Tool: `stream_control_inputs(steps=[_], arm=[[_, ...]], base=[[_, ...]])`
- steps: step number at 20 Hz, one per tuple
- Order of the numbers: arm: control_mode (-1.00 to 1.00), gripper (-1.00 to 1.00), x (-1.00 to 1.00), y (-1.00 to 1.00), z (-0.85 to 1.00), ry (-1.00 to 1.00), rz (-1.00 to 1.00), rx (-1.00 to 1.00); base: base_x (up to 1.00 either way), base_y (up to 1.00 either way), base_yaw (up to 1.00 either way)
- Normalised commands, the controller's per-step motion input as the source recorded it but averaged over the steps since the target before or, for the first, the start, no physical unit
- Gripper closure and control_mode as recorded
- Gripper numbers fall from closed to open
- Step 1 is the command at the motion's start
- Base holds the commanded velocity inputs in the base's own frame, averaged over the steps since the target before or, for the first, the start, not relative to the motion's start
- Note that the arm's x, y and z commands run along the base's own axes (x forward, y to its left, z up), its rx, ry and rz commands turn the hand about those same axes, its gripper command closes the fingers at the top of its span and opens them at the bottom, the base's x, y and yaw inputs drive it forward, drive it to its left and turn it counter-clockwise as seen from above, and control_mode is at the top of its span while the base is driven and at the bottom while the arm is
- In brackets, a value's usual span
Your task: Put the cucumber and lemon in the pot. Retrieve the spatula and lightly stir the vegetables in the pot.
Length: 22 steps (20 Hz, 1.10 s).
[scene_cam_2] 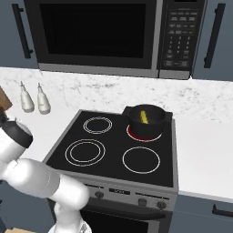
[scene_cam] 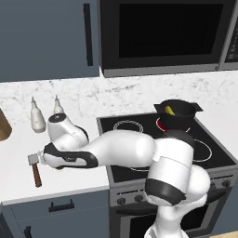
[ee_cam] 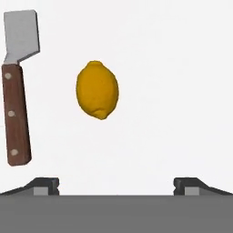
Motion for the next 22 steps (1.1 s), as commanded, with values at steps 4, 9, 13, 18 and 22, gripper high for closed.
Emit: stream_control_inputs(steps=[4, 9, 13, 18, 22], arm=[[-1.0, -1.0, 0.45, 0.25, -0.26, 0.07, -0.24, 0.0], [-1.0, -1.0, 0.45, 0.19, -0.28, 0.09, -0.24, -0.02], [-1.0, -1.0, 0.45, 0.26, -0.24, 0.04, -0.15, -0.05], [-1.0, -1.0, 0.44, 0.31, -0.13, 0.0, -0.07, -0.06], [-1.0, -1.0, 0.18, 0.18, -0.15, 0.0, -0.03, -0.06]], base=[[0.0, 0.0, 0.0], [0.0, 0.0, 0.0], [0.0, 0.0, 0.0], [0.0, 0.0, 0.0], [0.0, 0.0, 0.0]])
